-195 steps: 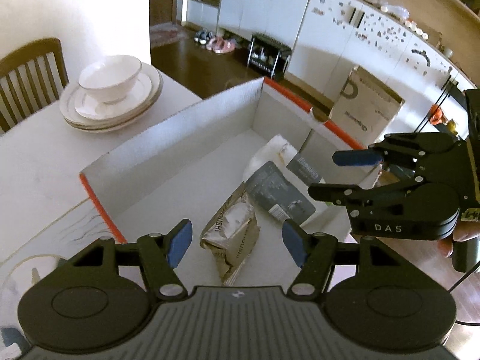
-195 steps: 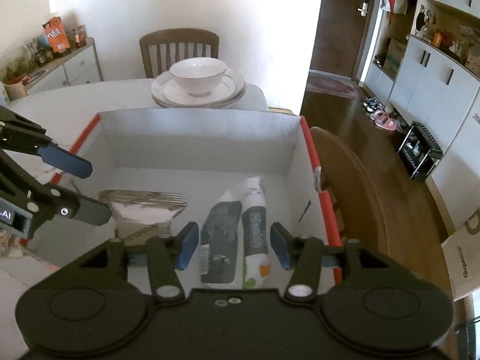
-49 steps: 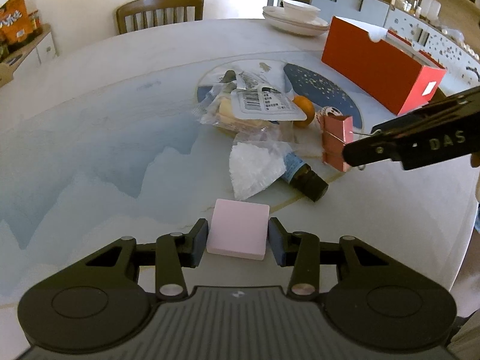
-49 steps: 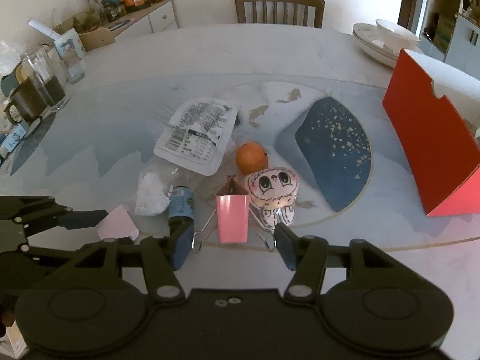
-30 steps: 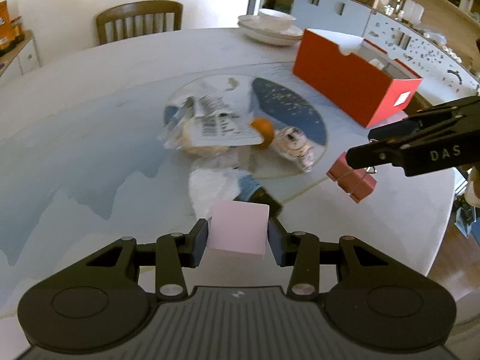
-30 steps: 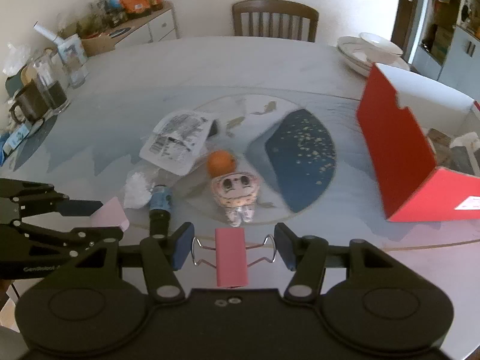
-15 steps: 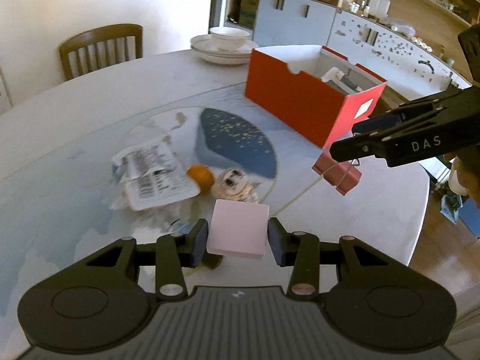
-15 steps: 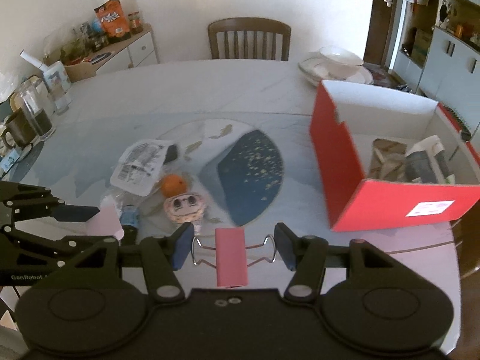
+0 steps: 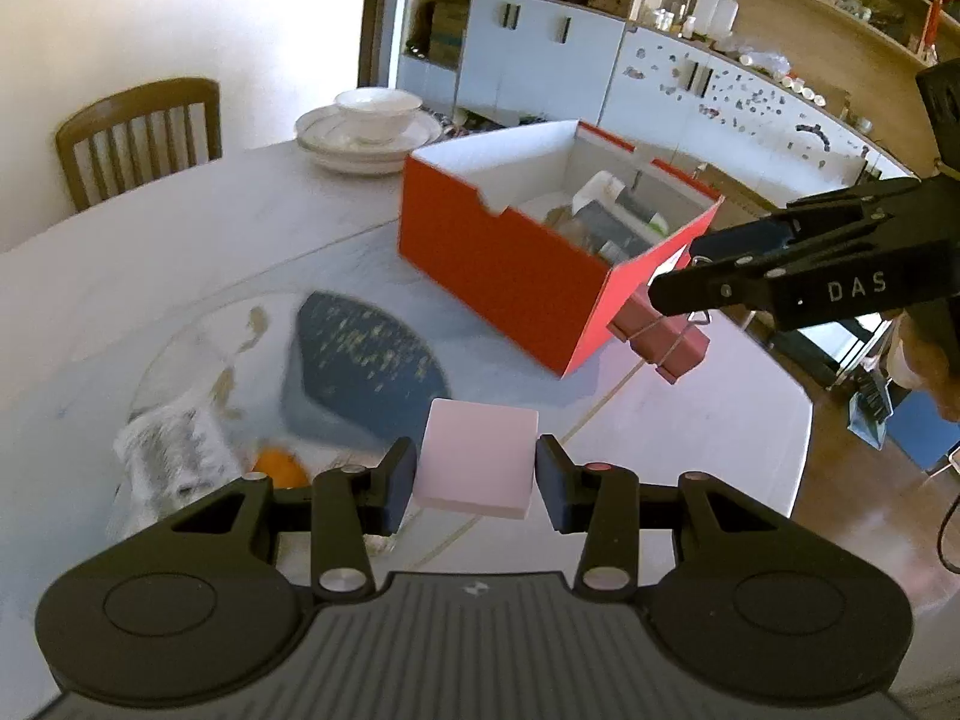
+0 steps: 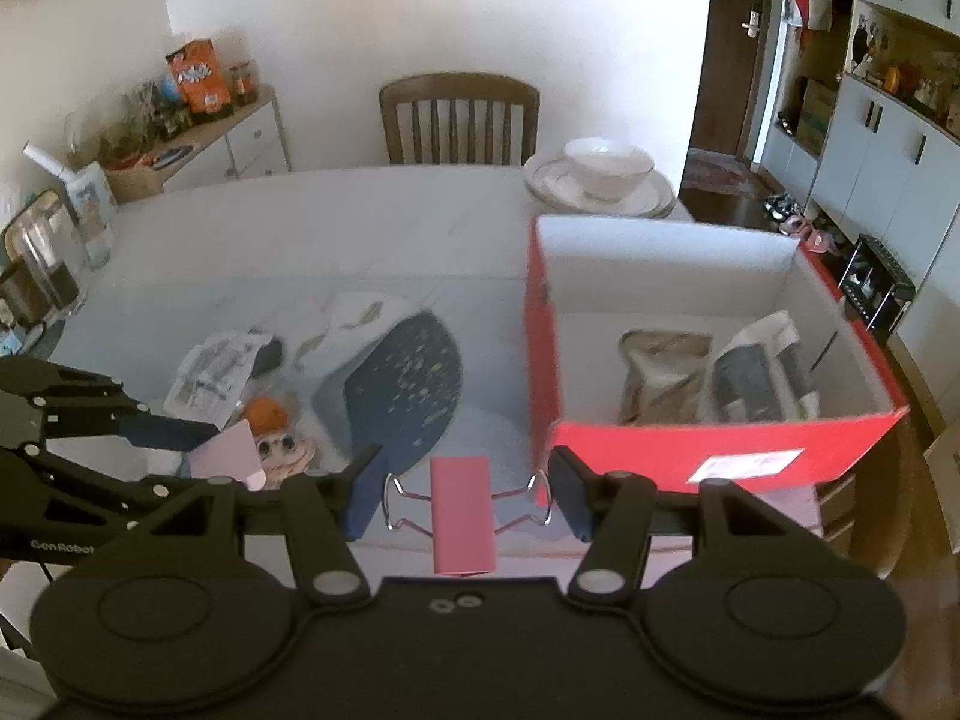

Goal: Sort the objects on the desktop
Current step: 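Carry the sticky-note pad and binder clip with both tools into the red box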

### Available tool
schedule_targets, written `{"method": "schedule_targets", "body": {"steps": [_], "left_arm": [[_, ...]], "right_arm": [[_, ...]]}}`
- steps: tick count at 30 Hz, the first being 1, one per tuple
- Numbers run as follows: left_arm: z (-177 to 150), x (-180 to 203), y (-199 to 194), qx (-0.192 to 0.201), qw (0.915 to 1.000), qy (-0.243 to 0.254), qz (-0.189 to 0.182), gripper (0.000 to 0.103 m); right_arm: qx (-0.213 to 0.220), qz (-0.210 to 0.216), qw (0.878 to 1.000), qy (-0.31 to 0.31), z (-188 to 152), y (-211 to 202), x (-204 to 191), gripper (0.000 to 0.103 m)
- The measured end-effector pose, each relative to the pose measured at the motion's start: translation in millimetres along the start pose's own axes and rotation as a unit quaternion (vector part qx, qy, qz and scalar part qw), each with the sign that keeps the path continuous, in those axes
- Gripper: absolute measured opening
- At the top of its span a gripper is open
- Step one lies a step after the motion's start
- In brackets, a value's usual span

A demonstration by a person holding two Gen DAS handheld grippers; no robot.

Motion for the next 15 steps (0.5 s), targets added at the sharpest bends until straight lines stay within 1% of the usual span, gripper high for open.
{"method": "schedule_targets", "body": {"steps": [7,12,15], "left_arm": [[38,24,10,0.01,0.9998,0.016,-0.008,0.042],[68,41,20,0.016,0.9991,0.039,-0.01,0.042],[89,49,27,0.019,0.998,0.06,-0.005,0.042]], "right_arm": [[0.014,0.003,1.0,0.002,24,-9,39,0.058],[0.028,0.001,1.0,-0.009,40,-14,63,0.058],[0.037,-0.004,0.999,-0.014,49,-15,79,0.058]]}}
Point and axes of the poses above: each gripper's, at about its wrist camera, not at the fingertips, and y roughly the way its jaws point, x to its right, z to its top, the point moved 6 cm from there along y, roughly the way its jaws point, and after that the axes turned 1 degree about -z, right-handed, at the moved point
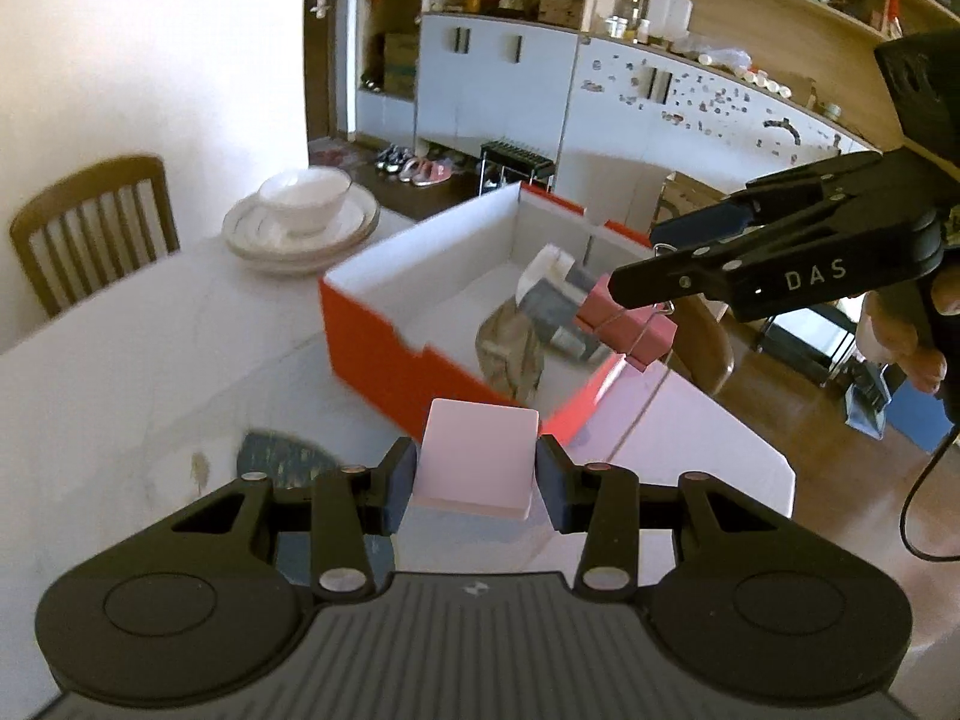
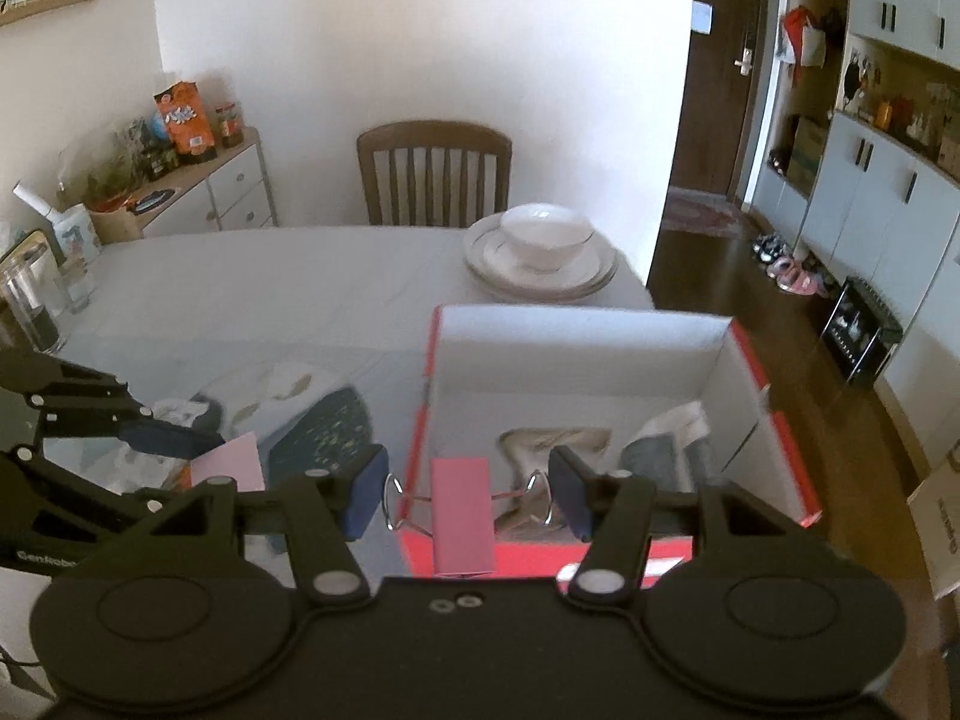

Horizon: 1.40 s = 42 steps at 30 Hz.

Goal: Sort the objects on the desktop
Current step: 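Carry the sticky-note pad and binder clip with both tools into the red box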

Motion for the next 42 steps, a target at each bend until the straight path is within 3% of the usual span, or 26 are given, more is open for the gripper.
{"method": "schedule_targets", "body": {"steps": [7,23,28,42], "left_arm": [[44,5,29,-0.003,0.9994,0.029,0.018,0.042],[109,-2,131,-0.053,0.9973,0.025,0.044,0.042],[118,-1,162,-0.063,0.995,0.047,0.062,0.042],[108,-16,233,-0.144,0.988,0.023,0.051,0.042]], "right_arm": [[0.011,-0.012,1.0,-0.012,14,10,36,0.058],[0.008,-0.018,0.999,-0.031,24,49,92,0.058],[-0.002,-0.01,0.999,-0.039,20,66,98,0.058],[-0.05,0.015,0.997,-0.059,-4,109,96,0.058]]}}
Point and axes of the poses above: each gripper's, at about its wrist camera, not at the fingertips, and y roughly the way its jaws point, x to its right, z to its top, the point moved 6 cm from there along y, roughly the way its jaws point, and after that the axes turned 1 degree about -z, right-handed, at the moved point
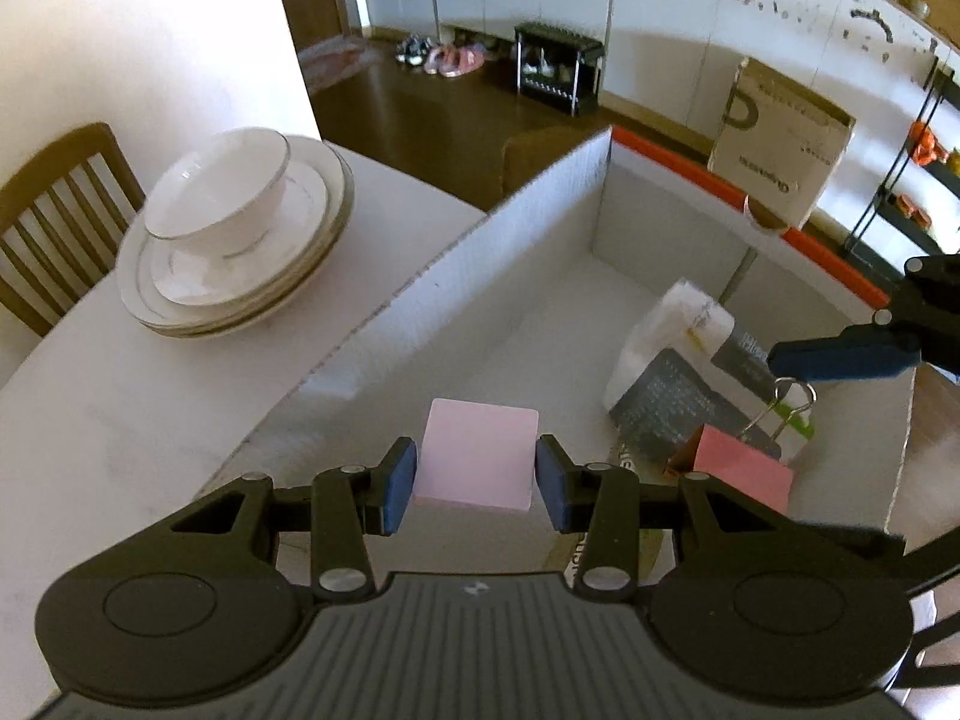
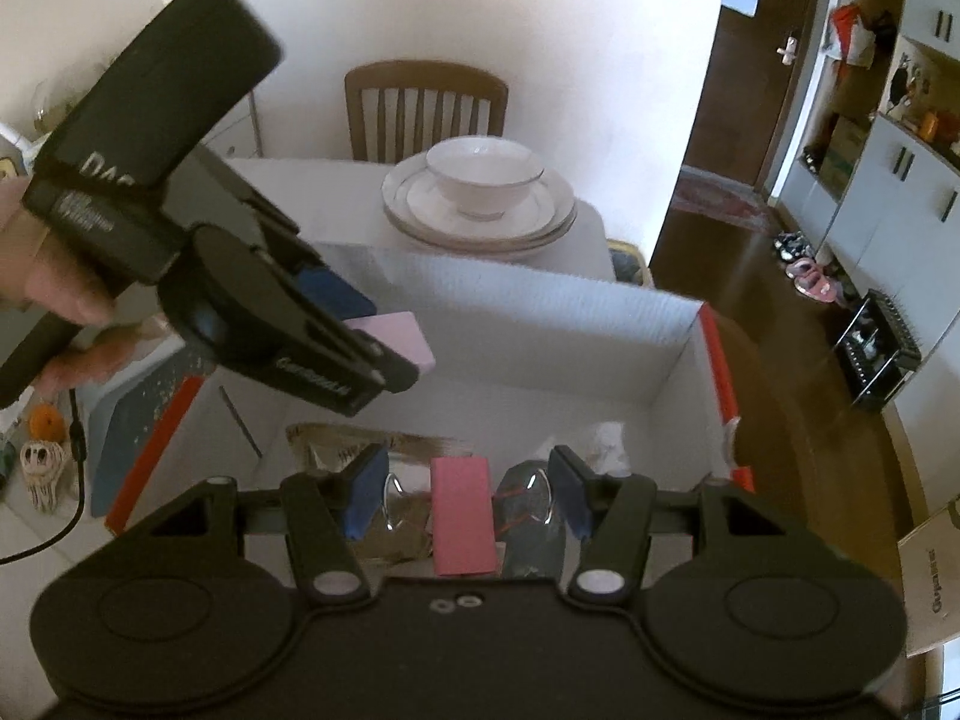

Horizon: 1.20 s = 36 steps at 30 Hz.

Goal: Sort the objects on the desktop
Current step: 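Carry the sticky-note pad and binder clip with both tools into the red box, then open both tools to release the pad and clip inside the box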

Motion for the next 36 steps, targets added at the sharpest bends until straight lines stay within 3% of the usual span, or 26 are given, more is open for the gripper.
{"method": "schedule_targets", "body": {"steps": [16,27,29,31,36], "left_arm": [[-4,4,41,-0.059,0.9981,-0.014,-0.01,0.042],[-6,-2,51,-0.076,0.9939,-0.067,-0.043,0.043],[-7,-3,50,-0.074,0.9936,-0.073,-0.043,0.047],[-8,-4,49,-0.071,0.9937,-0.076,-0.043,0.058],[-10,-4,44,-0.061,0.9942,-0.077,-0.045,0.06]], "right_arm": [[-0.058,0.022,0.998,-0.02,-31,31,-10,0.058],[-0.067,0.025,0.997,-0.004,-35,34,-5,0.059],[-0.067,0.025,0.997,-0.001,-35,36,-5,0.06],[-0.068,0.026,0.997,0.001,-35,36,-5,0.061],[-0.068,0.031,0.997,0.004,-34,35,-5,0.065]]}}
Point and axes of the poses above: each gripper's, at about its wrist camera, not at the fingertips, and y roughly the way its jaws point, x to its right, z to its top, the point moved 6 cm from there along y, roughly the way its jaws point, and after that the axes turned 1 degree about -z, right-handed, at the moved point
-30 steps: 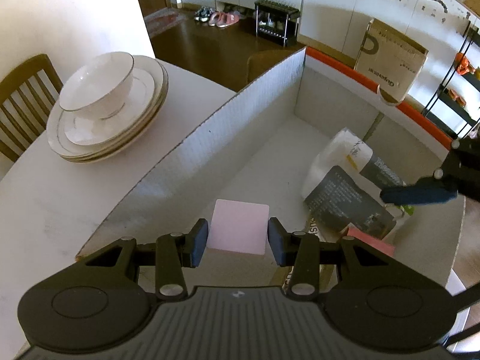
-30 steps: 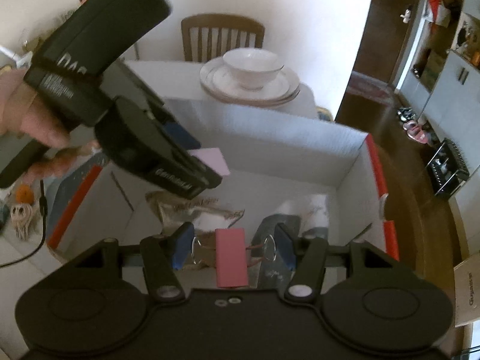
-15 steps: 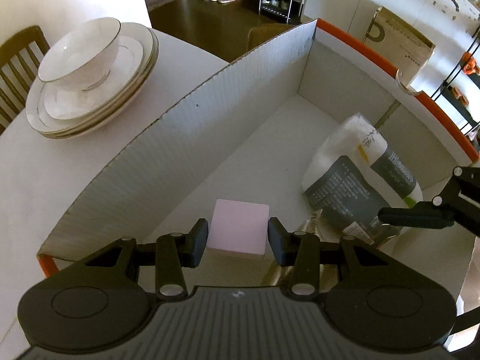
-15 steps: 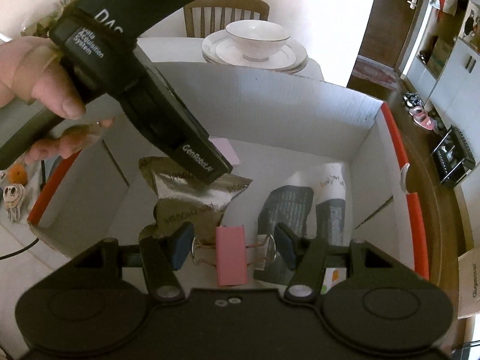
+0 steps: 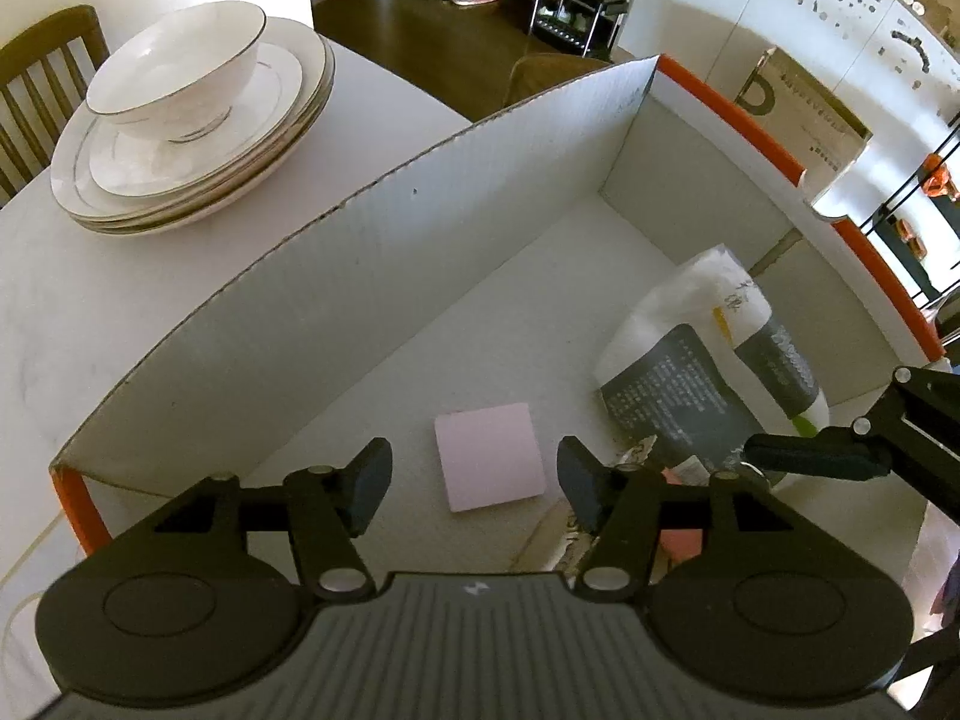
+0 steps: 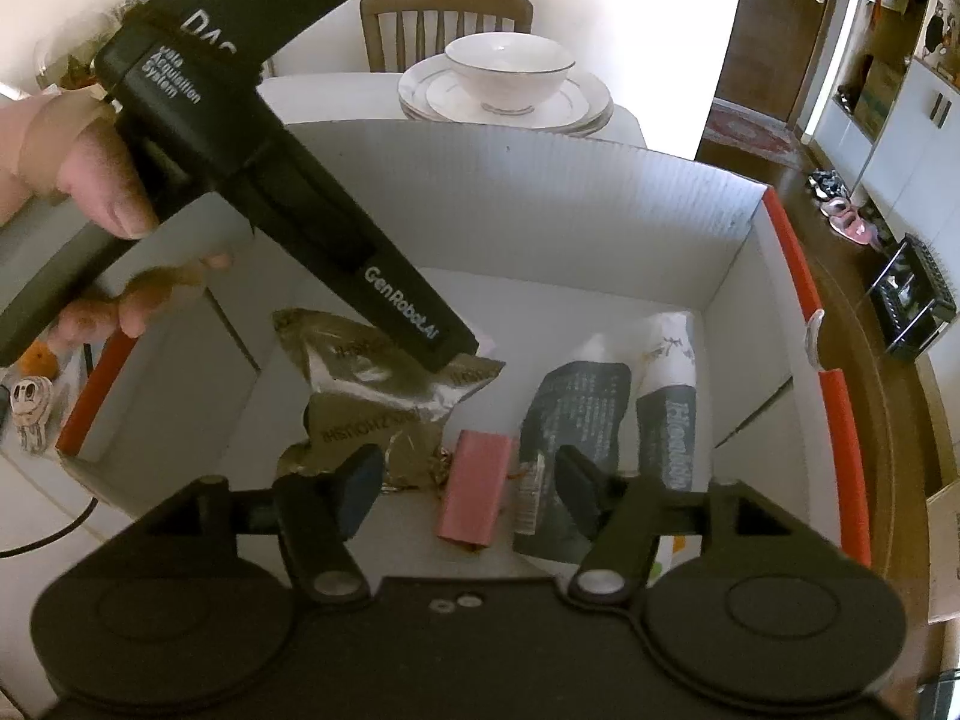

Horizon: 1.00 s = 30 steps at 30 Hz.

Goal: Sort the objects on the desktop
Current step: 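Open both tools to release the pad and clip inside the box, then lift both open tools out of the red box, then move both open tools from the box back to the items on the table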

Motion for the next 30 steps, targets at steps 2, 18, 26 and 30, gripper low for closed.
{"method": "schedule_targets", "body": {"steps": [2,18,26,30], "left_arm": [[0,3,-5,0.008,1.0,0.0,-0.001,0.06],[-16,17,-70,0.08,0.9967,0.013,-0.008,0.06],[-37,29,-110,0.122,0.992,0.03,-0.005,0.06],[-49,34,-128,0.139,0.9898,0.032,-0.008,0.06]], "right_arm": [[0.001,0.002,1.0,0.001,0,-2,0,0.07],[0.034,0.005,0.999,0.013,6,-37,-2,0.077],[0.052,0.01,0.999,0.007,6,-65,-12,0.081],[0.062,0.01,0.998,0.011,4,-78,-16,0.083]]}}
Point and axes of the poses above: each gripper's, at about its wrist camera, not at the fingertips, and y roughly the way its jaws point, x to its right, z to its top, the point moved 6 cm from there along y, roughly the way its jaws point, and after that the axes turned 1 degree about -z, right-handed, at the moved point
